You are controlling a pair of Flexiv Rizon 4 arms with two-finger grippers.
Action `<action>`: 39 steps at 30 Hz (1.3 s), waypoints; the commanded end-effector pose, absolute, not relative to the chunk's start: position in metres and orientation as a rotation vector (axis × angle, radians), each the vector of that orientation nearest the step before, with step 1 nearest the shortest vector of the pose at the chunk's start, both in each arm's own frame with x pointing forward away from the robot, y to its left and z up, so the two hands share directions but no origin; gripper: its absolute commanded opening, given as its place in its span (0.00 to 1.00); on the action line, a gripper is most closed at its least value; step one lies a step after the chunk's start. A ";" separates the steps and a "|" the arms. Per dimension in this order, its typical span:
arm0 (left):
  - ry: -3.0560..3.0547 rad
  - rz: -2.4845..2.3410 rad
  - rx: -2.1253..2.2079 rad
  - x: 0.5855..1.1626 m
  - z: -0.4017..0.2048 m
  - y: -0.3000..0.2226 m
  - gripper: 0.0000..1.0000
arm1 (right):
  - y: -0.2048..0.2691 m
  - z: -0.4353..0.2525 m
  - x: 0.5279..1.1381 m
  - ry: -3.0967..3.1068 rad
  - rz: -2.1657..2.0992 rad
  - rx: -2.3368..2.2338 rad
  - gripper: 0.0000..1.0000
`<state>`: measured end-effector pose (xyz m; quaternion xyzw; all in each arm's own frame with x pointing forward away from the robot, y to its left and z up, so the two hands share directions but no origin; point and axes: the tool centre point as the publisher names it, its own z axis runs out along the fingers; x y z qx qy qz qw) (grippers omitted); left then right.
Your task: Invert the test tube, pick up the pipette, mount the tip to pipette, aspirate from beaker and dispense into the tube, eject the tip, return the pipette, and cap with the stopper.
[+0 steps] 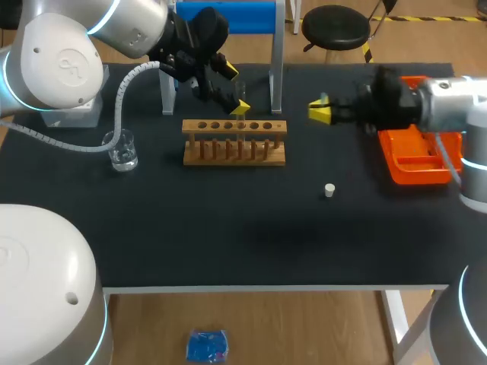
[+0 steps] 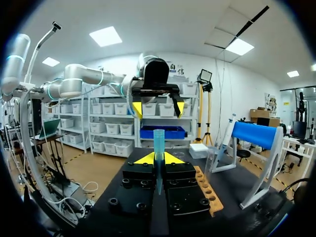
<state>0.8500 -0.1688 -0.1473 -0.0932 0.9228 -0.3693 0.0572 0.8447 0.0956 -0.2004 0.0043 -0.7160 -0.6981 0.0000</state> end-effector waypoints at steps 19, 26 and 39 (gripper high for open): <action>2.801 -1.115 -0.285 0.849 -0.146 -0.168 1.00 | 0.047 -0.239 0.824 -2.183 -2.167 0.032 0.00; 2.801 -1.115 -0.285 0.849 -0.146 -0.168 1.00 | 0.044 -0.240 0.822 -2.177 -2.171 0.032 0.00; 2.801 -1.115 -0.285 0.849 -0.146 -0.168 1.00 | 0.044 -0.240 0.822 -2.177 -2.171 0.032 0.00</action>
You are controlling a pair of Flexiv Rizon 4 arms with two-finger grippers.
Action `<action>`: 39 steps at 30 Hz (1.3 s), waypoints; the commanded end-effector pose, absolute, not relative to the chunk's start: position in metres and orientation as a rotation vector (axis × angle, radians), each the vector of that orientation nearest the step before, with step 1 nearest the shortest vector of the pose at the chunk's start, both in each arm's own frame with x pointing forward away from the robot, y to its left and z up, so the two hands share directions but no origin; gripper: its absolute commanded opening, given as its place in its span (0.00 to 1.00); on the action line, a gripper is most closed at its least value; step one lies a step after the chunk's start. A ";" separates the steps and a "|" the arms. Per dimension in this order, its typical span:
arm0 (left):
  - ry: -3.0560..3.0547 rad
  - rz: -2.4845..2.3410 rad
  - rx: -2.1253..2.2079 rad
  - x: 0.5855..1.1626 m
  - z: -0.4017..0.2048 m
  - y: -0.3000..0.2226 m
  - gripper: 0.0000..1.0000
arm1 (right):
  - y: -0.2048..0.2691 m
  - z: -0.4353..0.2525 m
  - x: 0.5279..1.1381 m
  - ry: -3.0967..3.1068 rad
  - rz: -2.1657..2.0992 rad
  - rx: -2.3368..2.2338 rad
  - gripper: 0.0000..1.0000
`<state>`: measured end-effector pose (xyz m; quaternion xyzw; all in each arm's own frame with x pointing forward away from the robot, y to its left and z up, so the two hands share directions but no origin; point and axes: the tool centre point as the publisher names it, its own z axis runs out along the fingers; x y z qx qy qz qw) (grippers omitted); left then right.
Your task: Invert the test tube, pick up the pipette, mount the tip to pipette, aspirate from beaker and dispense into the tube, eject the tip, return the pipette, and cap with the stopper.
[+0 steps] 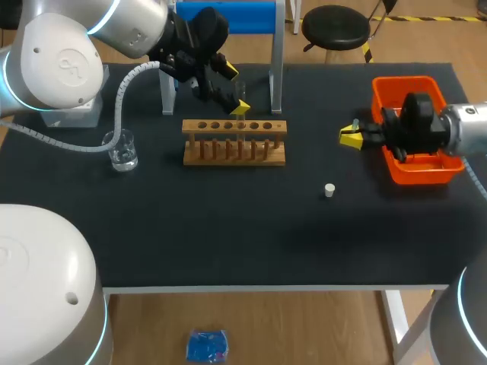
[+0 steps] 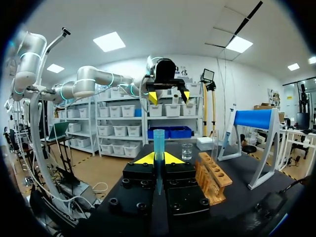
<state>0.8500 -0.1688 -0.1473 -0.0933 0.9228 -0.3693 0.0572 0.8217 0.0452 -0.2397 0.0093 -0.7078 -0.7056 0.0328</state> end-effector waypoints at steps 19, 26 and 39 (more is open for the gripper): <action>2.658 -1.002 -0.768 0.915 -0.168 -0.090 1.00 | 0.044 -0.240 0.822 -2.177 -2.171 0.032 0.00; 2.531 -0.888 -1.065 0.955 -0.184 -0.045 1.00 | 0.044 -0.240 0.822 -2.177 -2.171 0.032 0.00; 2.404 -0.757 -1.331 1.004 -0.189 -0.005 1.00 | 0.044 -0.240 0.822 -2.177 -2.171 0.032 0.00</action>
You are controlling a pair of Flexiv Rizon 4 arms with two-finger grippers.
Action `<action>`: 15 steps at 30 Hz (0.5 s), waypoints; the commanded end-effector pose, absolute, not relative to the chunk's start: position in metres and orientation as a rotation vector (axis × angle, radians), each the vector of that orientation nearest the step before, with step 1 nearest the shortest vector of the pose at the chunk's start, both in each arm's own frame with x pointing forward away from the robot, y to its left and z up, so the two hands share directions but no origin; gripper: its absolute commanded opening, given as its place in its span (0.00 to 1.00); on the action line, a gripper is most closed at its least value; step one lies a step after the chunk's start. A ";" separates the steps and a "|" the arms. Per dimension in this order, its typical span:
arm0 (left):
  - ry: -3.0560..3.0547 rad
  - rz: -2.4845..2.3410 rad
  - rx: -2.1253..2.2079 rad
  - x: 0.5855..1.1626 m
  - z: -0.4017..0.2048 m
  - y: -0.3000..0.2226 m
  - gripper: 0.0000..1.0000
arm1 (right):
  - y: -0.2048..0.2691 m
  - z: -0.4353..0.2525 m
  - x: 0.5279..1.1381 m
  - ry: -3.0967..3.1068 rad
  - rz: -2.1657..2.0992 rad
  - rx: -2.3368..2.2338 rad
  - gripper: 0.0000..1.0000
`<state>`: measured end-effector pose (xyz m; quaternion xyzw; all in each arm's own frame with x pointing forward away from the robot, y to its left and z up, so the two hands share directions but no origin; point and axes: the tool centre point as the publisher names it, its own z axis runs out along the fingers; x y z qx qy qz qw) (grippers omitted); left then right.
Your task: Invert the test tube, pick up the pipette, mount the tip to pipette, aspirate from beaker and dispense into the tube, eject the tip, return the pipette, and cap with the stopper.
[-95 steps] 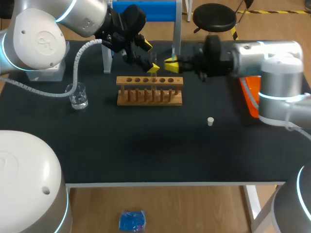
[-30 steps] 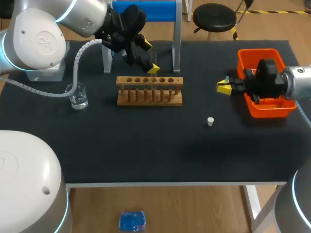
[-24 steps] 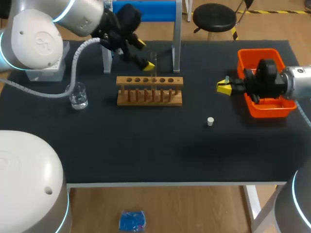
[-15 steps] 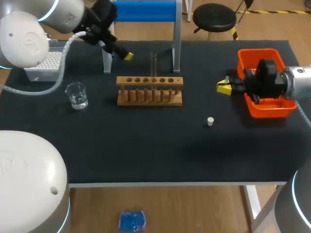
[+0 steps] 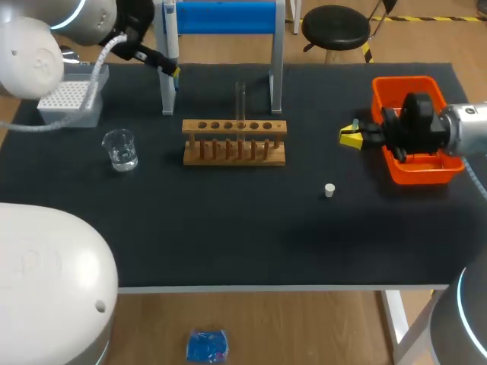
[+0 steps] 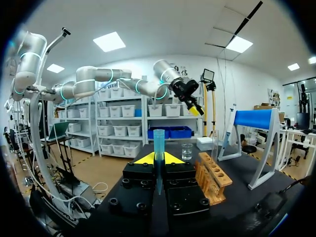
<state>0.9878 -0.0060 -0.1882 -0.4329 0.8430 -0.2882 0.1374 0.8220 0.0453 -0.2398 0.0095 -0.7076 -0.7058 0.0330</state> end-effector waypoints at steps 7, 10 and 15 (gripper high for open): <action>2.260 -0.699 -1.433 1.025 -0.180 -0.012 1.00 | 0.044 -0.240 0.822 -2.177 -2.171 0.032 0.00; 2.193 -0.707 -1.456 1.030 -0.175 -0.018 1.00 | 0.044 -0.240 0.822 -2.177 -2.171 0.032 0.00; 2.087 -0.705 -1.496 1.035 -0.168 -0.025 1.00 | 0.044 -0.240 0.822 -2.177 -2.171 0.032 0.00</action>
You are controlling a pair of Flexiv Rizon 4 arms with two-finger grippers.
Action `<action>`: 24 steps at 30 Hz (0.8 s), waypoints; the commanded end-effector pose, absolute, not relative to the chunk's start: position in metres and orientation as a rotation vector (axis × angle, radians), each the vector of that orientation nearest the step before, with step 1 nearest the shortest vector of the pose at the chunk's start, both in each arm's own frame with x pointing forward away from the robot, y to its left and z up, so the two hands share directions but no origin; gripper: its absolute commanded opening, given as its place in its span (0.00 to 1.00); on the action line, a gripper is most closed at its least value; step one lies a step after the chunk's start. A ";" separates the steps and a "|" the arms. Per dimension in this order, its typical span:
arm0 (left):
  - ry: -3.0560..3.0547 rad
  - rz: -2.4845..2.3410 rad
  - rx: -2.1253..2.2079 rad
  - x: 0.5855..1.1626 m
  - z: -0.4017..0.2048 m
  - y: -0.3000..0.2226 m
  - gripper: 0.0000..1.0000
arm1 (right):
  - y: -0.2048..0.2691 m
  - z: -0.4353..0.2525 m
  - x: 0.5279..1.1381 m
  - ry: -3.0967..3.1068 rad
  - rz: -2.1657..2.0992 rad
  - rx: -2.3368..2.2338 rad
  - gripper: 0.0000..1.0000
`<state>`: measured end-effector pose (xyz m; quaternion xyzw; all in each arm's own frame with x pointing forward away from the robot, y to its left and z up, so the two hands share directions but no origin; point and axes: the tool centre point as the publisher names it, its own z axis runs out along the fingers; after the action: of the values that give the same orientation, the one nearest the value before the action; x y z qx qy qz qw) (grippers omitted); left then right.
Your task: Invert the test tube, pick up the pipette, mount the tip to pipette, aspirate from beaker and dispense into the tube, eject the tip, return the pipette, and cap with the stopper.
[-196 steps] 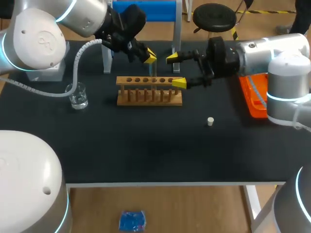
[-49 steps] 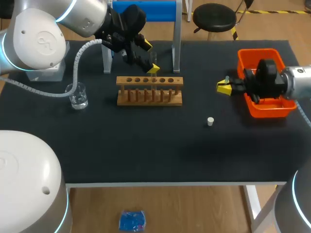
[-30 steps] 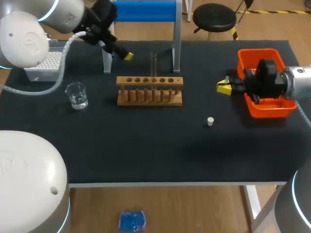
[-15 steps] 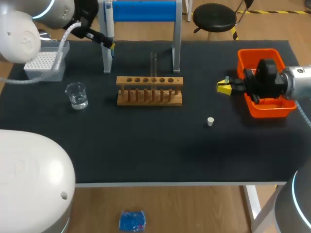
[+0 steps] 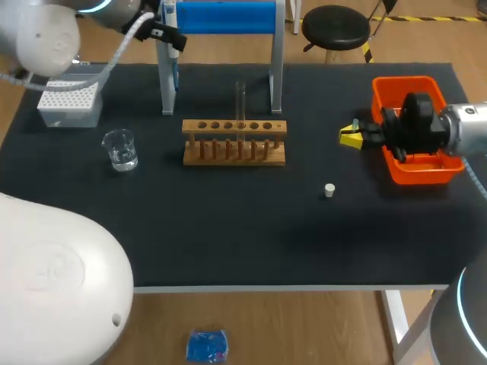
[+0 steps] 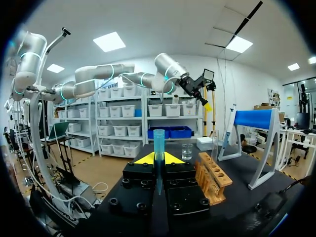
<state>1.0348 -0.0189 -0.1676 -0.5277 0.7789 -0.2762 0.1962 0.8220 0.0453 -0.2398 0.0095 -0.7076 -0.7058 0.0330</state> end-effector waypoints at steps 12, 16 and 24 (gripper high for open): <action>1.936 -0.729 -1.543 1.055 -0.169 -0.028 1.00 | 0.044 -0.240 0.822 -2.177 -2.171 0.032 0.00; 1.890 -0.741 -1.552 1.065 -0.172 -0.029 1.00 | 0.044 -0.240 0.822 -2.177 -2.171 0.032 0.00; 1.788 -0.748 -1.588 1.082 -0.179 -0.032 1.00 | 0.044 -0.240 0.822 -2.177 -2.171 0.032 0.00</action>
<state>1.0761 -0.0263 -0.1727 -0.5960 0.6873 -0.2864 0.3008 0.8220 0.0453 -0.2399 0.0095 -0.7076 -0.7058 0.0330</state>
